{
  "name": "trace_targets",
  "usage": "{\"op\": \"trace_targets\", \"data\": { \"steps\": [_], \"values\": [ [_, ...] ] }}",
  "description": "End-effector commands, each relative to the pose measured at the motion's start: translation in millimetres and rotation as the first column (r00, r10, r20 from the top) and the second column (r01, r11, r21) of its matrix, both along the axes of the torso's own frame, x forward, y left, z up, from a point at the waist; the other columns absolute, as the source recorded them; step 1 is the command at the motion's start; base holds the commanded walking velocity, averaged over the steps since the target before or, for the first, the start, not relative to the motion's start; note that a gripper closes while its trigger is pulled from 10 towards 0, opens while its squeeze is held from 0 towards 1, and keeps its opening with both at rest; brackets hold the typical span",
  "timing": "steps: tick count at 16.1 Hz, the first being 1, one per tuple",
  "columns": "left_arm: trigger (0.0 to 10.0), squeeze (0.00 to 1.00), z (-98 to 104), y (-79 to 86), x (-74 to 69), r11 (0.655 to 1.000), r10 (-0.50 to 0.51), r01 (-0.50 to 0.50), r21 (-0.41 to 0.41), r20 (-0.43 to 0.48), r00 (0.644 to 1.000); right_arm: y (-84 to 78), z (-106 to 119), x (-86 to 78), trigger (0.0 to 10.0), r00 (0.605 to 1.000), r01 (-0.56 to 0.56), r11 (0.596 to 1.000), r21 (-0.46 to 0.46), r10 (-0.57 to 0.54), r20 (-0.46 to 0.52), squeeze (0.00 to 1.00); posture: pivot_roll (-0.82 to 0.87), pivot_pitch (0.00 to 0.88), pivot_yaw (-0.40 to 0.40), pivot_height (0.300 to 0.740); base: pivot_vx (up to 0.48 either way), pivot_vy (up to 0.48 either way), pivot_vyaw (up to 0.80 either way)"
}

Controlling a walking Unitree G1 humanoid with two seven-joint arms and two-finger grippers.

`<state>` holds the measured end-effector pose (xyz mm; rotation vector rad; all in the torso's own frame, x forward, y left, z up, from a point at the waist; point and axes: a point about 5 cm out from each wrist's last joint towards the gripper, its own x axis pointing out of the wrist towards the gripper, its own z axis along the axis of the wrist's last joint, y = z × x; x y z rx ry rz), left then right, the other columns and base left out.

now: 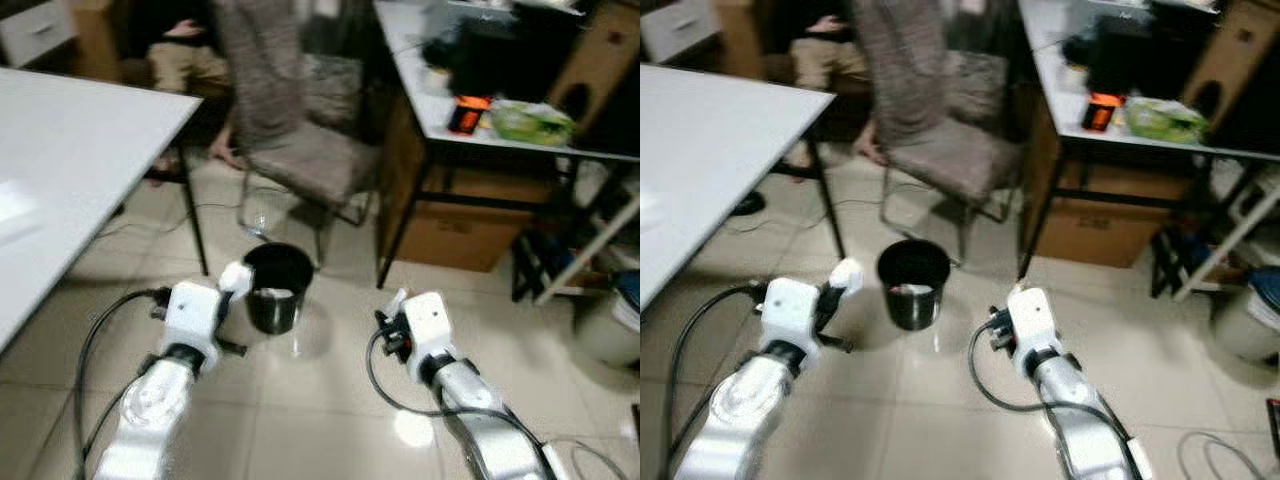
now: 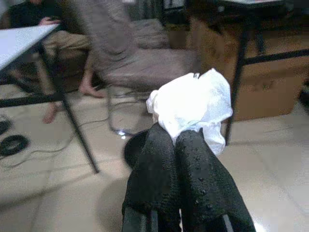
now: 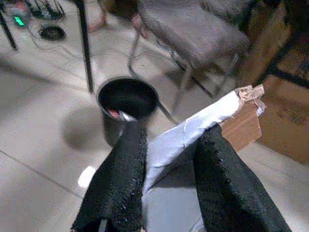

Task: Picking trash to rubbish bin

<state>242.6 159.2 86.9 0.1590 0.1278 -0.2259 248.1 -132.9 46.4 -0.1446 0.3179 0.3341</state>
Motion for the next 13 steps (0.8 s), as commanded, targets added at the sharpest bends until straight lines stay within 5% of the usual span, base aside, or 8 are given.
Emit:
{"op": "trace_targets", "data": {
  "steps": [1, 13],
  "values": [
    [10.0, 0.00, 2.6, 2.5, 0.7, 1.000, -0.006, 0.005, 0.018, 0.010, 1.000, 0.2, 3.8, 2.8, 10.0, 1.000, 0.003, 1.000, 0.005, -0.003, 0.014, 0.00, 0.06, 0.046, -0.074, 0.740, 0.442, 0.000, 0.00],
    [10.0, 0.00, 2.4, 3.2, 1.7, 1.000, -0.015, 0.015, 0.025, 0.006, 1.000, 0.9, 3.6, 3.9, 10.0, 1.000, 0.009, 1.000, 0.009, -0.009, 0.015, 0.00, 0.06, 0.048, -0.067, 0.740, 0.438, 0.000, 0.00]
  ]
}}
